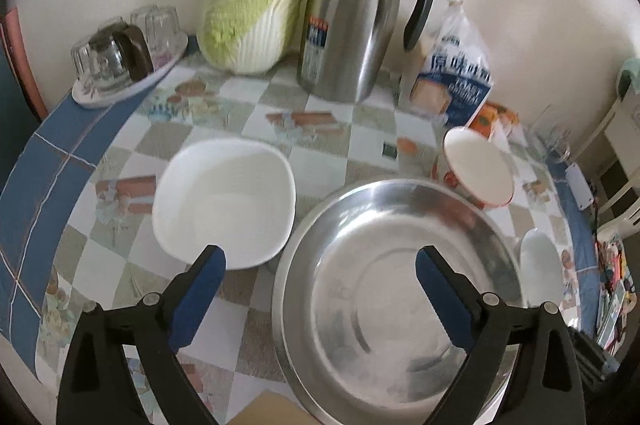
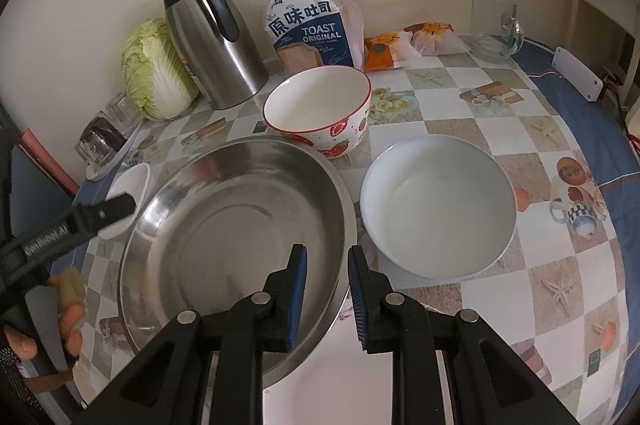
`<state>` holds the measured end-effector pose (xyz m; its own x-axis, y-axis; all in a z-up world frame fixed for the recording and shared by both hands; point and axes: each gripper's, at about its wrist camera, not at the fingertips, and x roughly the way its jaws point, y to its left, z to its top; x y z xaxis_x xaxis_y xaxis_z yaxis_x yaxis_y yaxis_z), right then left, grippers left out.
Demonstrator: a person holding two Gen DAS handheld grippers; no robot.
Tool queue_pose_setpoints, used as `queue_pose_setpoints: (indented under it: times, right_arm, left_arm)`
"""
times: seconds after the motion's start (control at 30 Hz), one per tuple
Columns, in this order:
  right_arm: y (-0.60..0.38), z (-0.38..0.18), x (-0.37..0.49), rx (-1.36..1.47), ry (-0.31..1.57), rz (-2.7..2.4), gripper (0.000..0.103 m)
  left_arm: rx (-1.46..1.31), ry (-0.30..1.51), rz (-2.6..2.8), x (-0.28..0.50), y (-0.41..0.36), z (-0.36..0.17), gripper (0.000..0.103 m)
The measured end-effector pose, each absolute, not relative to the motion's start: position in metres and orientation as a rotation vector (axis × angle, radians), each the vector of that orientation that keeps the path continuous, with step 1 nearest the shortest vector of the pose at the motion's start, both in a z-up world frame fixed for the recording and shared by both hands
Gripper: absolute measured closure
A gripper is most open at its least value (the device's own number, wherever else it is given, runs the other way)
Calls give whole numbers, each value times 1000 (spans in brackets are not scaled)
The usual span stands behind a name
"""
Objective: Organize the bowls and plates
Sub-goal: 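Open both tools and move them over the pink-rose plate rim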
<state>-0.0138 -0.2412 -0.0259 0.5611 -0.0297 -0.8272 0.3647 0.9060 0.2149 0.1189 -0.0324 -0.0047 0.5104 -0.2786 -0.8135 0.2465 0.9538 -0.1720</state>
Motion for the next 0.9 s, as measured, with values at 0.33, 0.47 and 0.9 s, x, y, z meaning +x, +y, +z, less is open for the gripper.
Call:
queue_pose_setpoints:
  times: [0.33, 0.47, 0.9]
  right_arm:
    - [-232, -16, -39, 392, 933, -235, 34]
    - [-227, -15, -55, 392, 932, -237, 21]
    - [-240, -4, -103, 449, 874, -259, 0]
  left_arm:
    - [-70, 909, -371, 85, -32, 22, 6]
    - [-73, 886, -398, 65, -35, 28, 6]
    - [-95, 891, -496, 12, -47, 22, 6]
